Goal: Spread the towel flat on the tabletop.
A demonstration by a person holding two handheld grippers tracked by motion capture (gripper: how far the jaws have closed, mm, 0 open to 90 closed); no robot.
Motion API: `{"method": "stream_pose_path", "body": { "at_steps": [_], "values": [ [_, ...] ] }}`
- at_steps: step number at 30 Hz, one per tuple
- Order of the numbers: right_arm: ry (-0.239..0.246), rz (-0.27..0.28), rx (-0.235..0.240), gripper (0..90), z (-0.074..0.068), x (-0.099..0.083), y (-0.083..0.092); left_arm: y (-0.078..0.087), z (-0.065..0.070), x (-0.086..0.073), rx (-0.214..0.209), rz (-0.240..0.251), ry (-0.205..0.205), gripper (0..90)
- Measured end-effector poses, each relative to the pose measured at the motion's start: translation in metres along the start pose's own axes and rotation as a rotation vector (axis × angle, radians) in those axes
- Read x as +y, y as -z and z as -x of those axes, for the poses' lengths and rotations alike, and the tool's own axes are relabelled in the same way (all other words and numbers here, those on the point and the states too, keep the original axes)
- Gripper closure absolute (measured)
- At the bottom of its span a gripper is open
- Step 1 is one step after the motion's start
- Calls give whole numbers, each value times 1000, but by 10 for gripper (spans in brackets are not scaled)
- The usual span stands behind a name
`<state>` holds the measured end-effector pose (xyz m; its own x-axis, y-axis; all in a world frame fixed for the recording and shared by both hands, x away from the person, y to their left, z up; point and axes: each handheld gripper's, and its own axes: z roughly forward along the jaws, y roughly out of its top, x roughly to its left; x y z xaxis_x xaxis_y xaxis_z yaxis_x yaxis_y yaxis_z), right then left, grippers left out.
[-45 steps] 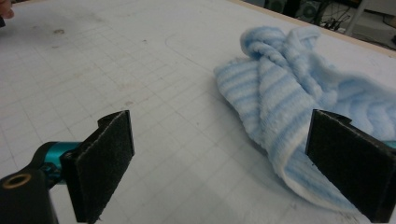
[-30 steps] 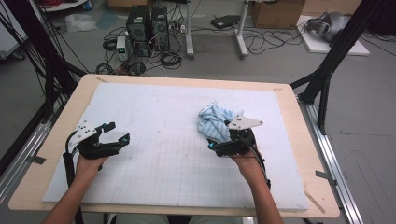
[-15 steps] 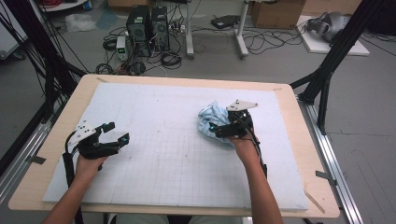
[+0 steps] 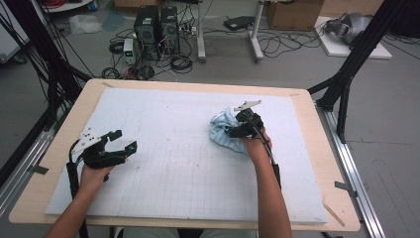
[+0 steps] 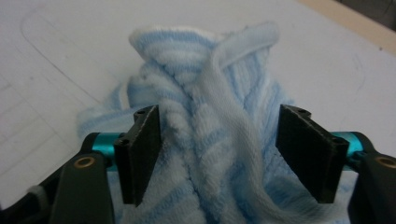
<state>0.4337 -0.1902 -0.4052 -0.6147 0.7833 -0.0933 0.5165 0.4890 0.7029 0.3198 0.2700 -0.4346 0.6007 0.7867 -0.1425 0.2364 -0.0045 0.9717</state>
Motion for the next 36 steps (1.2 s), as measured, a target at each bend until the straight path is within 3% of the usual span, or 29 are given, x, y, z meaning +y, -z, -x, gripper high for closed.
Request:
{"method": "stream_pose_path", "body": {
  "at_steps": [6, 9, 11, 17, 28, 29, 36],
  "values": [
    [-2, -78, 36, 513, -2, -4, -13, -1, 1, -1, -7, -5, -1, 175],
    [-44, -92, 65, 690, -6, -4, -15, -1, 0, 0, -3, -2, 7, 176],
    [-28, -95, 89, 727, -12, -2, -13, 0, -1, 0, 1, 1, 13, 178],
    [-23, -50, 218, 734, -31, 3, -7, 2, -4, 0, 14, 2, 13, 179],
    [13, -13, 359, 745, -68, 10, -3, 5, -7, 1, 37, -2, 18, 189],
    [30, 0, 397, 747, -79, 13, 0, 5, -8, 1, 41, -4, 16, 189],
    [69, 36, 544, 747, -114, 30, 8, 7, -10, 2, 54, -1, 15, 191]
  ]
}}
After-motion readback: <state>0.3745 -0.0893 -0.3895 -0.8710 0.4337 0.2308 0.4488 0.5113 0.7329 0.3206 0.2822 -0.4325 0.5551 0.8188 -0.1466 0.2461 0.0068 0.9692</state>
